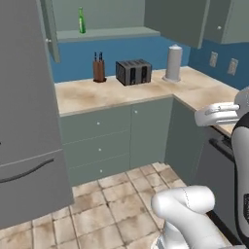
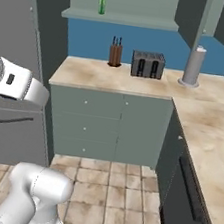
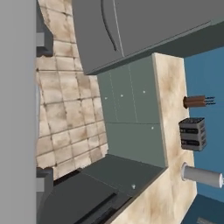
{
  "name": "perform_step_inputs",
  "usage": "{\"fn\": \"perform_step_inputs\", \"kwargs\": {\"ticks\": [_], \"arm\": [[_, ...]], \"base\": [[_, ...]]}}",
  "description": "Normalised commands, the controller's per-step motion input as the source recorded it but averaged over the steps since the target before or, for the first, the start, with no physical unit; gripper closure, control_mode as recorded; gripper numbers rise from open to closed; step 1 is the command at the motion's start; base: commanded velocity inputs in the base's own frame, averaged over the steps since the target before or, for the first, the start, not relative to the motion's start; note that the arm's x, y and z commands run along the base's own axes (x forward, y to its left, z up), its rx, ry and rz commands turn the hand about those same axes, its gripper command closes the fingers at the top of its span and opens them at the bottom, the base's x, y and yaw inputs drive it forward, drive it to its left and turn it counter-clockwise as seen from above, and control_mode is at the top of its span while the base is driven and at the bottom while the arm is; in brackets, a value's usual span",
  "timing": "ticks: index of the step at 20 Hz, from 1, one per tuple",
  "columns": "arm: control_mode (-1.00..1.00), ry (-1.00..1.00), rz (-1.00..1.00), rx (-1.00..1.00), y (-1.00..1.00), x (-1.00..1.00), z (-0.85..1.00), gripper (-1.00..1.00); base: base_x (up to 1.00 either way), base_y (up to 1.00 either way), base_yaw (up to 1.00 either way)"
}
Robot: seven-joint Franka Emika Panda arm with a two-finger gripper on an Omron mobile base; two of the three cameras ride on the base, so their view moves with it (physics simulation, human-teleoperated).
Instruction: Get the candle and the beer from the cabinet and move them to the dining counter.
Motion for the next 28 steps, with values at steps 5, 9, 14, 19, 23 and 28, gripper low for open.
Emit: {"fn": "perform_step_inputs", "kwargs": {"ticks": [5, 9, 14, 19, 23, 28], "arm": [[1.00, 0.00, 0.00, 0.00, 0.00, 0.00, 0.00, -1.00], [1.00, 0.00, 0.00, 0.00, 0.00, 0.00, 0.00, -1.00], [1.00, 0.00, 0.00, 0.00, 0.00, 0.00, 0.00, -1.00], [1.00, 0.00, 0.00, 0.00, 0.00, 0.00, 0.00, -1.00], [1.00, 0.00, 0.00, 0.00, 0.00, 0.00, 0.00, -1.00], [1.00, 0.00, 0.00, 0.00, 0.00, 0.00, 0.00, -1.00]], "base": [[1.00, 0.00, 0.00], [1.00, -0.10, 0.01], [0.97, -0.09, 0.01], [0.94, -0.26, 0.07], [0.71, -0.37, 0.14], [0.44, -0.20, 0.11]]}}
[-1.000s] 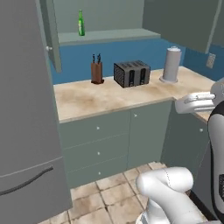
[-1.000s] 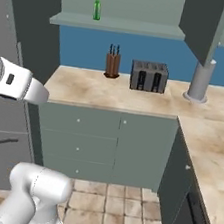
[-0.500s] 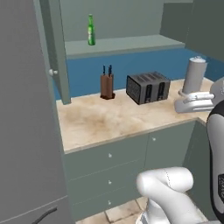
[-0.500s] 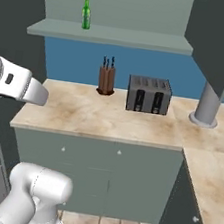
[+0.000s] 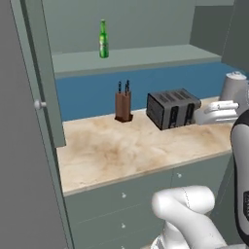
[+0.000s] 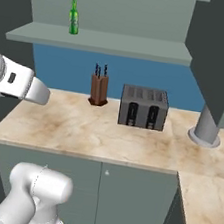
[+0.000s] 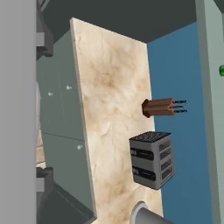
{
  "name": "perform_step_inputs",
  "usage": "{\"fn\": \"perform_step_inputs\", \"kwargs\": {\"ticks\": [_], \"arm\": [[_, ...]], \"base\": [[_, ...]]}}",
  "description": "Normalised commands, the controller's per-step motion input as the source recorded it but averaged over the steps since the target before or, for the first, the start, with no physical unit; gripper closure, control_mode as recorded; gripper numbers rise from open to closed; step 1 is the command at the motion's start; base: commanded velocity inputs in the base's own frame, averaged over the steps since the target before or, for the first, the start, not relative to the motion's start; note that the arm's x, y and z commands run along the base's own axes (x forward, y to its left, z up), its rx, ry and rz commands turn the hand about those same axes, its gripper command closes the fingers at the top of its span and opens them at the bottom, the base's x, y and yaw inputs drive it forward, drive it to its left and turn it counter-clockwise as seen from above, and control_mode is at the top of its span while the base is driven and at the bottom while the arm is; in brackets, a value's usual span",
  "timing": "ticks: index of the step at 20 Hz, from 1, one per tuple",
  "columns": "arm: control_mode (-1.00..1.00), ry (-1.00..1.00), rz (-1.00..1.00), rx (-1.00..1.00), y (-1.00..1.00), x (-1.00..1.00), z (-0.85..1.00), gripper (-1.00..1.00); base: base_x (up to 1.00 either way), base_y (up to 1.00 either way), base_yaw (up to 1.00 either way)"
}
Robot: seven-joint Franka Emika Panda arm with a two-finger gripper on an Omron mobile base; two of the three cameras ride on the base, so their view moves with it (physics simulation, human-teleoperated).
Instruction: Get the candle and the beer from the cabinet and move them to the dining counter.
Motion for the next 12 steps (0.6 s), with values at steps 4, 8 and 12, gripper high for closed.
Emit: {"fn": "perform_step_inputs", "kwargs": {"ticks": [4, 8, 12], "arm": [[1.00, 0.00, 0.00, 0.00, 0.00, 0.00, 0.00, -1.00], [1.00, 0.00, 0.00, 0.00, 0.00, 0.00, 0.00, -1.00], [1.00, 0.00, 0.00, 0.00, 0.00, 0.00, 0.00, -1.00]], "base": [[0.40, -0.03, 0.07], [0.45, -0.12, 0.11], [0.36, -0.08, 0.11]]}}
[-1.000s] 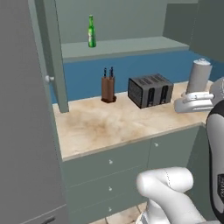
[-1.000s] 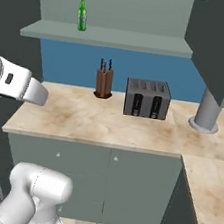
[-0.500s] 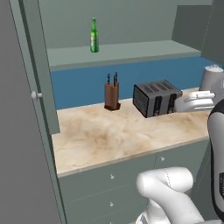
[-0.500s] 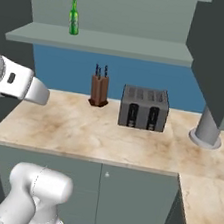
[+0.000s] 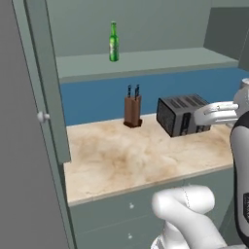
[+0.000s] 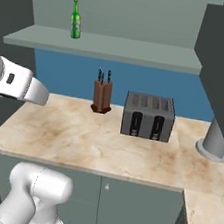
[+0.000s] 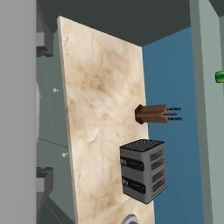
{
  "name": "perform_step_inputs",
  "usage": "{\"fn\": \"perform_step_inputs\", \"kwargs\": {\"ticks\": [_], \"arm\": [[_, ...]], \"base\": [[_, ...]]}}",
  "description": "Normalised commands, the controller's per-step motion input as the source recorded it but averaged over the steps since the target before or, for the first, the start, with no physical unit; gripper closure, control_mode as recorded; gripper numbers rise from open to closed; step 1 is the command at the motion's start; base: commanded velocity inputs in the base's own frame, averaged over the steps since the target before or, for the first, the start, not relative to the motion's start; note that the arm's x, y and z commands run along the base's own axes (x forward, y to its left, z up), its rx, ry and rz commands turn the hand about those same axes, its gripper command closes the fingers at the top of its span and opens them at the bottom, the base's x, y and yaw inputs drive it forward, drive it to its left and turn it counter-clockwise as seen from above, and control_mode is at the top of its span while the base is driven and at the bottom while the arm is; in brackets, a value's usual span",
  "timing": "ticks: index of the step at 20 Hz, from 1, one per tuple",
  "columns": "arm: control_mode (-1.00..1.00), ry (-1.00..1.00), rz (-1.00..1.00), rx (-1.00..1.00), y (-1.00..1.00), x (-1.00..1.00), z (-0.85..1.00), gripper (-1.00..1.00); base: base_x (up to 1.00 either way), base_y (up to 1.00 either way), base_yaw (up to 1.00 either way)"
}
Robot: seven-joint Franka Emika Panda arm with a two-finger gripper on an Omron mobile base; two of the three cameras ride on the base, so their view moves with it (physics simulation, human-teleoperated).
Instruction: Get the candle and the beer from the cabinet and move them to the dining counter.
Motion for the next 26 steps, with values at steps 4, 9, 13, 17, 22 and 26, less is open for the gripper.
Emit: {"fn": "perform_step_inputs", "kwargs": {"ticks": [4, 9, 13, 17, 22, 26], "arm": [[1.00, 0.00, 0.00, 0.00, 0.00, 0.00, 0.00, -1.00], [1.00, 0.00, 0.00, 0.00, 0.00, 0.00, 0.00, -1.00], [1.00, 0.00, 0.00, 0.00, 0.00, 0.00, 0.00, -1.00], [1.00, 0.00, 0.00, 0.00, 0.00, 0.00, 0.00, -1.00], [1.00, 0.00, 0.00, 0.00, 0.00, 0.00, 0.00, -1.00], [-1.00, 0.00, 0.01, 0.00, 0.00, 0.00, 0.00, -1.00]], "base": [[0.32, 0.00, 0.06], [0.54, -0.08, 0.07], [0.56, -0.11, 0.09], [0.44, -0.06, 0.08], [0.38, -0.10, 0.07], [0.14, -0.06, 0.05]]}}
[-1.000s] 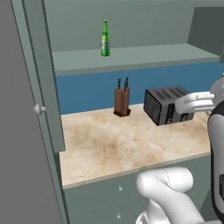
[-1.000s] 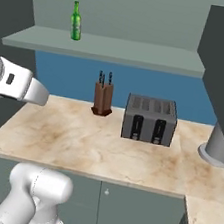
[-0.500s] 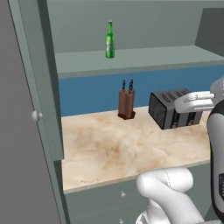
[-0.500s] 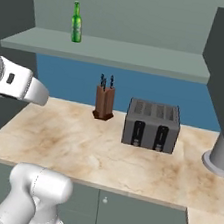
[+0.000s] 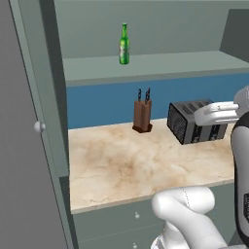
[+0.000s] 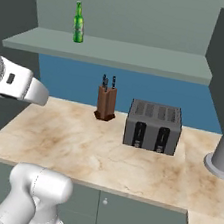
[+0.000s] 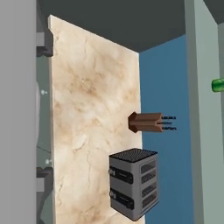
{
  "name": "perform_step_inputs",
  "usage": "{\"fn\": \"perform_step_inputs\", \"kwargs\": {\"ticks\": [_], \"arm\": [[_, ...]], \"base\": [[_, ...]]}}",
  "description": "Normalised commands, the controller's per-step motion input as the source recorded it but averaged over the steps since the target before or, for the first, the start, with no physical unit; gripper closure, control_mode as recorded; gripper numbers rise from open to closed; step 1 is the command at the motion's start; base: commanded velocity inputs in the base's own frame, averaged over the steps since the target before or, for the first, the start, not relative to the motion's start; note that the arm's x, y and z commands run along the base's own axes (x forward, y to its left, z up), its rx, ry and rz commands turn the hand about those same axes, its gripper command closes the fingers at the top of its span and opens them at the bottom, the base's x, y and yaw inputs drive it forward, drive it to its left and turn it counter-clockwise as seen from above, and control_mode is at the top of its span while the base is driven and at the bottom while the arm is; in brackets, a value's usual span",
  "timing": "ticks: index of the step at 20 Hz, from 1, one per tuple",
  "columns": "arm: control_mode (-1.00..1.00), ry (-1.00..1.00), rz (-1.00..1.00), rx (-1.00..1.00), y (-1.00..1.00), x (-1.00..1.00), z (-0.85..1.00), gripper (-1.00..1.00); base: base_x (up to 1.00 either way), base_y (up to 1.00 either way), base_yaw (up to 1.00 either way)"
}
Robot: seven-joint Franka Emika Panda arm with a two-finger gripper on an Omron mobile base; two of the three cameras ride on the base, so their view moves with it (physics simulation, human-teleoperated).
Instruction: Get the candle and the beer from the cabinet and move them to the dining counter.
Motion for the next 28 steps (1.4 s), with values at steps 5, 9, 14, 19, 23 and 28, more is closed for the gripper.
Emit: {"fn": "perform_step_inputs", "kwargs": {"ticks": [5, 9, 14, 19, 23, 28], "arm": [[-1.00, 0.00, 0.02, 0.00, 0.00, 0.02, 0.00, -1.00], [-1.00, -0.13, 0.00, 0.00, 0.02, 0.00, 0.23, -1.00], [-1.00, -0.26, 0.00, 0.00, 0.14, -0.11, 0.57, -1.00], [-1.00, -0.23, 0.03, 0.00, 0.32, -0.01, 0.55, -1.00], [-1.00, -0.08, 0.09, 0.00, 0.33, 0.25, 0.15, -1.00], [-1.00, -0.01, 0.08, 0.00, 0.22, 0.56, 0.00, -1.00]], "base": [[0.00, 0.00, 0.00], [0.00, 0.00, 0.00], [0.00, 0.00, 0.00], [0.00, 0.00, 0.00], [0.00, 0.00, 0.00], [0.00, 0.00, 0.00]]}}
